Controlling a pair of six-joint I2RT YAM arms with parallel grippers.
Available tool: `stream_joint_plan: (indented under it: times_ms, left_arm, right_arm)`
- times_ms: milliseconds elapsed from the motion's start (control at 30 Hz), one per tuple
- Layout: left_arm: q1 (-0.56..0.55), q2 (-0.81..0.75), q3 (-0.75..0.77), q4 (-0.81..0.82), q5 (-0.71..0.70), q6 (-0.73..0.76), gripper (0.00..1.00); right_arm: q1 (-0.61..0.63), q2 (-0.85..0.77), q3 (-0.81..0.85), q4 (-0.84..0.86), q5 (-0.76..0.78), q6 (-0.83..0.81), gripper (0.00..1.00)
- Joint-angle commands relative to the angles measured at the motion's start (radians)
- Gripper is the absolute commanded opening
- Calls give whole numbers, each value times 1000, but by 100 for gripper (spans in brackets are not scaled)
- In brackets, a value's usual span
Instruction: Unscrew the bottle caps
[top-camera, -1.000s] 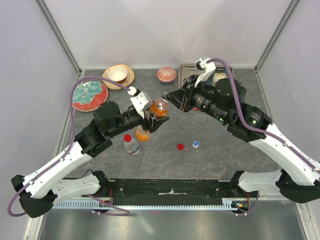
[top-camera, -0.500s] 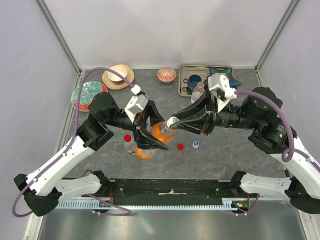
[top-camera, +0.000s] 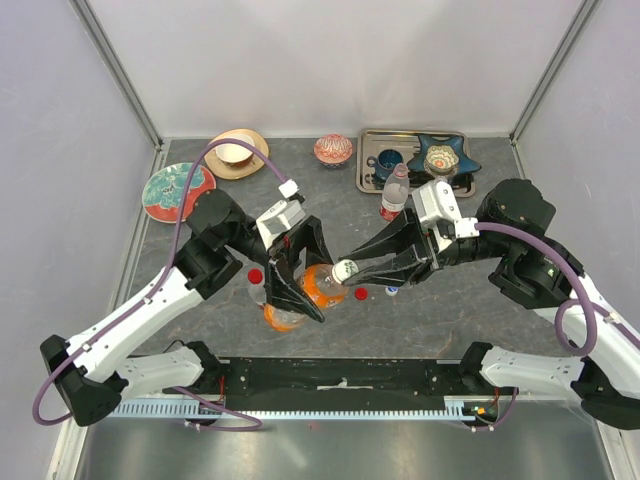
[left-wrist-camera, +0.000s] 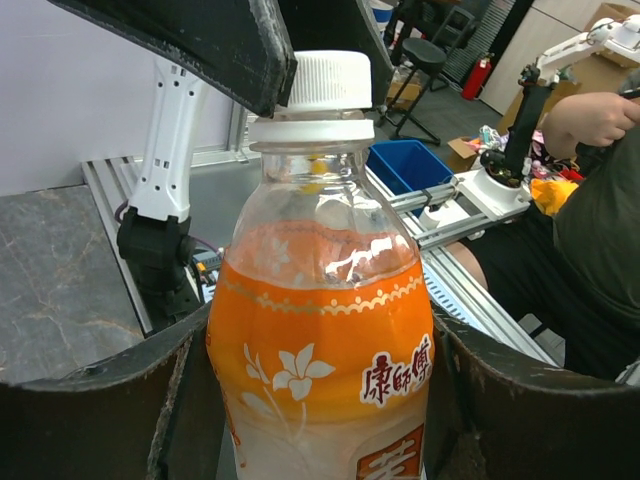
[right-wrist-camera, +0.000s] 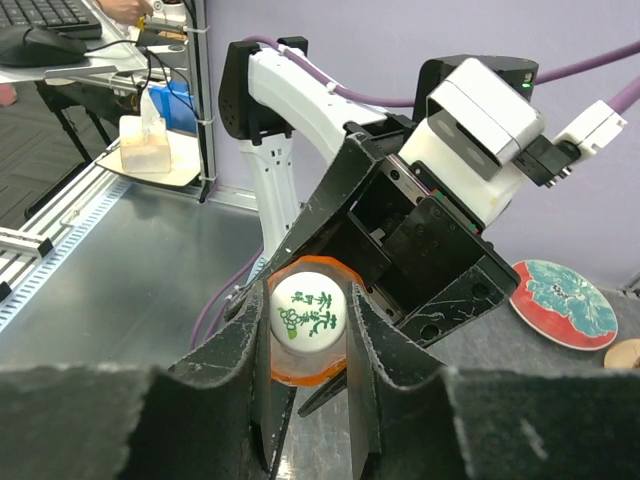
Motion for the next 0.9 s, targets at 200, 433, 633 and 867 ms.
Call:
stream_joint_plan:
  times_ms: [200,433,633,867]
  left_arm:
    - [25,-18,13,143,38,-44,42]
    - [37,-38,52,-87,-55,145,42]
    - [36,-47,91,-299,-166,321,43]
    - [36,-78,63,-368,-474,420,42]
  right_arm:
    - [6,9,-17,-112,-191,0,0]
    - [8,3,50,-103,63,98,59]
    - [8,0,98,-86,272,149,77]
    - [8,-22,119,-11,670,271,85]
